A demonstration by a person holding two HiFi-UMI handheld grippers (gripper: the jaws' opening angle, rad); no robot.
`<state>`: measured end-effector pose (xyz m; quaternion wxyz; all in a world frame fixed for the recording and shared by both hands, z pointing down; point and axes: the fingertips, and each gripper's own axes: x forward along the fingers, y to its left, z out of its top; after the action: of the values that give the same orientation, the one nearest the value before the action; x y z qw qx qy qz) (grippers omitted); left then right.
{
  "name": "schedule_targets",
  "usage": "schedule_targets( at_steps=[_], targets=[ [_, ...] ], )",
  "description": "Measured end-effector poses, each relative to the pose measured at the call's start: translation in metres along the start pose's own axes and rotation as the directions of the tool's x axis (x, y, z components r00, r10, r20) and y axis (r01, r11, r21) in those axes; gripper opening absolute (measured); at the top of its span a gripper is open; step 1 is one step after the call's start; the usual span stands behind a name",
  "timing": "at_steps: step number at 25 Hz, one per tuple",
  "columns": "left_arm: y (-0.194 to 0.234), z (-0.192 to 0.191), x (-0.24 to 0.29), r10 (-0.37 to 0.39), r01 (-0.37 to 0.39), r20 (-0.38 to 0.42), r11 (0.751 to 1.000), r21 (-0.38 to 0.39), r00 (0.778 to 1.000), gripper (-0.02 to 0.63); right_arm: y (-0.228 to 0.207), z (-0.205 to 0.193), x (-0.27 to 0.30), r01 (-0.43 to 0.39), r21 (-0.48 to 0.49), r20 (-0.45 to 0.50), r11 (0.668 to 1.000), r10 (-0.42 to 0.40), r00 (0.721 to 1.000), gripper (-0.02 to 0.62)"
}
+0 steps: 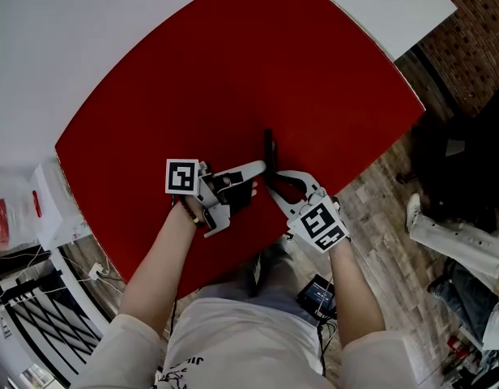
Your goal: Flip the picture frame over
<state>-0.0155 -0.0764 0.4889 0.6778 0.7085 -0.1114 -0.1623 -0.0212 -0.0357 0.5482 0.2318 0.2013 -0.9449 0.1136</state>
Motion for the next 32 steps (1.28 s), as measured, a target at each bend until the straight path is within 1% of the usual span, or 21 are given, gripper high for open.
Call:
schedule_targets(
  at_steps=[2, 3, 4, 5, 7, 9, 11, 14, 15, 18, 20, 23, 25, 27, 29, 31, 32],
  targets=[
    [0.000, 0.002, -0.003, 0.037, -0.037, -0.017, 0.998, 0.042, 0.999, 0.049, -0.001, 0.001, 0.001, 0.007, -0.017, -0.008, 1.000, -0.007, 1.000, 0.081],
    [0.000, 0.004, -0.007, 0.070, -0.068, -0.027, 0.995, 0.074, 0.997, 0.052, -0.001, 0.003, 0.002, 0.014, -0.029, -0.018, 0.999, -0.015, 1.000, 0.081],
    [0.000, 0.007, -0.012, 0.111, -0.106, -0.036, 0.988, 0.115, 0.993, 0.054, 0.000, 0.004, 0.003, 0.025, -0.045, -0.035, 0.999, -0.026, 0.999, 0.081],
    [0.001, 0.011, -0.018, 0.159, -0.150, -0.045, 0.975, 0.162, 0.986, 0.059, 0.000, 0.006, 0.005, 0.040, -0.062, -0.058, 0.997, -0.043, 0.997, 0.081],
    [0.003, 0.017, -0.030, 0.252, -0.229, -0.061, 0.938, 0.259, 0.966, 0.074, 0.002, 0.008, 0.011, 0.078, -0.079, -0.102, 0.994, -0.086, 0.991, 0.081],
    [0.003, 0.024, -0.038, 0.321, -0.286, -0.062, 0.904, 0.319, 0.945, 0.101, 0.004, 0.009, 0.016, 0.112, -0.082, -0.134, 0.990, -0.123, 0.983, 0.081],
    [0.000, 0.029, -0.041, 0.370, -0.329, -0.054, 0.876, 0.353, 0.928, 0.113, 0.007, 0.011, 0.020, 0.131, -0.096, -0.160, 0.987, -0.145, 0.976, 0.081],
    [-0.004, 0.036, -0.040, 0.423, -0.375, -0.038, 0.839, 0.394, 0.905, 0.121, 0.009, 0.013, 0.026, 0.145, -0.107, -0.193, 0.984, -0.164, 0.967, 0.081],
    [-0.003, 0.038, -0.040, 0.446, -0.394, -0.031, 0.821, 0.413, 0.895, 0.121, 0.008, 0.013, 0.027, 0.148, -0.104, -0.203, 0.984, -0.166, 0.965, 0.081],
    [0.002, 0.042, -0.041, 0.521, -0.452, -0.008, 0.748, 0.486, 0.853, 0.121, 0.010, 0.012, 0.032, 0.155, -0.102, -0.229, 0.983, -0.174, 0.958, 0.081],
    [0.003, 0.044, -0.044, 0.553, -0.476, 0.004, 0.715, 0.512, 0.833, 0.121, 0.012, 0.014, 0.037, 0.158, -0.106, -0.240, 0.982, -0.179, 0.954, 0.081],
    [0.011, 0.045, -0.048, 0.608, -0.512, 0.006, 0.664, 0.545, 0.794, 0.121, 0.014, 0.015, 0.040, 0.169, -0.121, -0.258, 0.978, -0.195, 0.946, 0.081],
    [0.014, 0.045, -0.050, 0.636, -0.530, 0.013, 0.633, 0.564, 0.772, 0.120, 0.015, 0.016, 0.041, 0.177, -0.134, -0.267, 0.975, -0.208, 0.941, 0.081],
    [0.015, 0.045, -0.052, 0.651, -0.541, 0.019, 0.614, 0.574, 0.759, 0.118, 0.015, 0.015, 0.041, 0.183, -0.142, -0.268, 0.973, -0.216, 0.939, 0.081],
    [0.019, 0.046, -0.054, 0.659, -0.551, 0.021, 0.610, 0.569, 0.752, 0.111, 0.014, 0.012, 0.040, 0.183, -0.134, -0.267, 0.974, -0.214, 0.940, 0.081],
    [0.028, 0.048, -0.061, 0.666, -0.568, 0.022, 0.618, 0.543, 0.746, 0.104, 0.015, 0.010, 0.040, 0.174, -0.108, -0.260, 0.979, -0.197, 0.945, 0.083],
    [0.033, 0.048, -0.066, 0.666, -0.577, 0.021, 0.630, 0.521, 0.746, 0.096, 0.015, 0.010, 0.040, 0.169, -0.092, -0.250, 0.981, -0.187, 0.950, 0.081]
  ],
)
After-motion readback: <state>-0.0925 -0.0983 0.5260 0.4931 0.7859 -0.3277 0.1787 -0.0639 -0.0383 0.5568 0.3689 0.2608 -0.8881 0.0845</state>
